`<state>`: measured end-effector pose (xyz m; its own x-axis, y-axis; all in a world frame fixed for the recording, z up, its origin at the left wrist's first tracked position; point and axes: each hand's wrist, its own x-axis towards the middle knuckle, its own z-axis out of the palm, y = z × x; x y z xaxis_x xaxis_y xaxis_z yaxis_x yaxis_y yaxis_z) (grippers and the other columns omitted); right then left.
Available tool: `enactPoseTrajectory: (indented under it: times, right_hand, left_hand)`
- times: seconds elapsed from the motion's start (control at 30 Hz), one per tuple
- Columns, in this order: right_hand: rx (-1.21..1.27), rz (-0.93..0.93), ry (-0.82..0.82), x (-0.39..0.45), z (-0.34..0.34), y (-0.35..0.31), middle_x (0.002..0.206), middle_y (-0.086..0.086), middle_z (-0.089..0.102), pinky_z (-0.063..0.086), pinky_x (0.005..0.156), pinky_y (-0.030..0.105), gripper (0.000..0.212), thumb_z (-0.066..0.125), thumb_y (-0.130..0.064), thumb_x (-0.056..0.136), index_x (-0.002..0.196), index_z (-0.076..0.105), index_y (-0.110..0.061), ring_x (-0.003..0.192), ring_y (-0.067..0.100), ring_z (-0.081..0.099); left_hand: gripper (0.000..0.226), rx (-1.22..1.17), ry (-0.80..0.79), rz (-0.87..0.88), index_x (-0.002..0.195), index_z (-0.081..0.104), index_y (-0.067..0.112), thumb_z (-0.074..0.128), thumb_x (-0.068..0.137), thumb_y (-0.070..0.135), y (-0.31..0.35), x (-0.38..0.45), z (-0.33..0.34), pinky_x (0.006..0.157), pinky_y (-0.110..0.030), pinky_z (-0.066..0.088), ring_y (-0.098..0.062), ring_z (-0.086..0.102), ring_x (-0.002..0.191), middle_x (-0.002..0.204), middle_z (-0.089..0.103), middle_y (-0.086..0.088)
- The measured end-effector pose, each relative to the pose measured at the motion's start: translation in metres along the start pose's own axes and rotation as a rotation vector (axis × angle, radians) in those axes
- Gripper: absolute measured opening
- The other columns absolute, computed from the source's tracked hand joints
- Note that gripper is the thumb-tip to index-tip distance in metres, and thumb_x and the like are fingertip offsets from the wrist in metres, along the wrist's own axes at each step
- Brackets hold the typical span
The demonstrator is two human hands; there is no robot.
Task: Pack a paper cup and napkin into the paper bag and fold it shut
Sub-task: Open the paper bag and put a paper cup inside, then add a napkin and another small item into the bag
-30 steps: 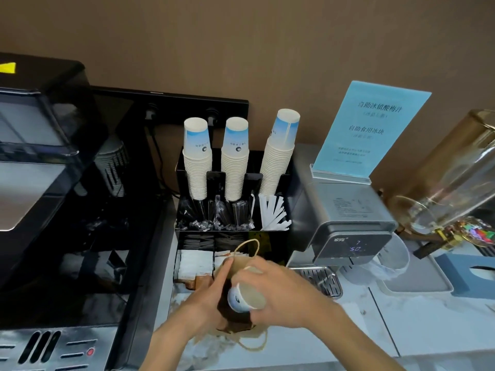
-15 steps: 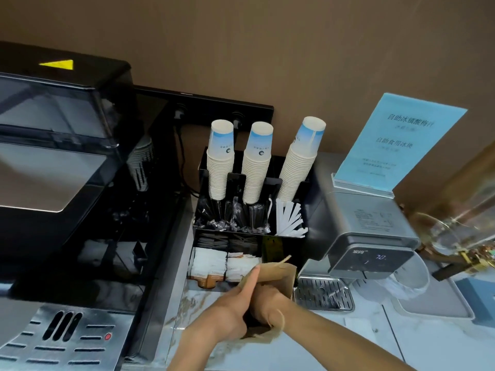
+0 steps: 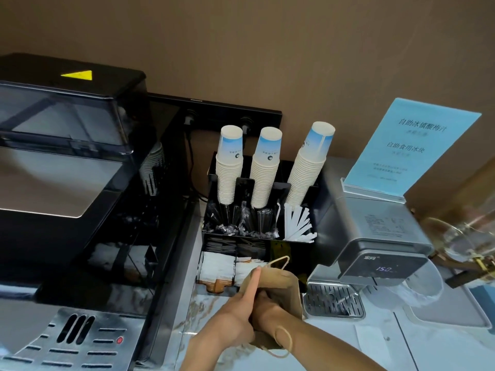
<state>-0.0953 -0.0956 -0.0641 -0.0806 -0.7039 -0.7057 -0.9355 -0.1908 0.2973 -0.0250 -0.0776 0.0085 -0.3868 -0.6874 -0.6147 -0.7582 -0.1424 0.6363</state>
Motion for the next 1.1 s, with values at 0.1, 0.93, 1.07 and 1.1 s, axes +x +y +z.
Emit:
enactPoseTrajectory:
  times: [0.1, 0.93, 1.07, 1.1]
  right_hand:
    - [0.182, -0.048, 0.07, 0.003, 0.004, 0.014, 0.153, 0.023, 0.034, 0.016, 0.117, 0.066, 0.065, 0.052, -0.021, 0.095, 0.152, 0.024, -0.006, 0.143, 0.046, 0.03]
    - [1.288, 0.434, 0.133, 0.034, 0.163, 0.322, 0.117, 0.022, 0.063, 0.046, 0.08, 0.031, 0.027, 0.059, -0.002, 0.092, 0.118, 0.062, 0.005, 0.106, 0.035, 0.06]
    - [1.019, 0.548, 0.039, 0.051, 0.184, 0.309, 0.145, 0.018, 0.047, 0.042, 0.108, 0.034, 0.058, 0.056, -0.034, 0.095, 0.141, 0.042, -0.002, 0.133, 0.031, 0.048]
    - [0.972, 0.574, 0.059, 0.054, 0.189, 0.303, 0.146, 0.016, 0.044, 0.041, 0.108, 0.034, 0.062, 0.056, -0.042, 0.093, 0.141, 0.043, -0.005, 0.135, 0.03, 0.045]
  left_hand:
    - [0.122, -0.012, -0.002, -0.004, 0.147, -0.03, 0.049, 0.061, 0.088, -0.007, -0.001, 0.002, -0.002, 0.072, -0.031, 0.046, -0.019, 0.052, 0.08, 0.139, 0.05, -0.029]
    - [0.123, -0.037, 0.047, -0.039, 0.149, -0.017, 0.052, 0.067, 0.083, -0.009, 0.001, 0.011, 0.005, 0.059, -0.025, 0.043, -0.013, 0.048, 0.064, 0.078, 0.042, -0.001]
    - [0.122, -0.066, 0.066, -0.053, 0.151, -0.015, 0.05, 0.068, 0.083, -0.009, -0.004, 0.011, 0.007, 0.056, -0.027, 0.048, -0.02, 0.058, 0.071, 0.086, 0.047, -0.001]
    - [0.122, -0.057, 0.068, -0.048, 0.151, -0.016, 0.049, 0.069, 0.083, -0.007, -0.004, 0.01, 0.008, 0.05, -0.021, 0.044, -0.014, 0.051, 0.063, 0.077, 0.043, 0.002]
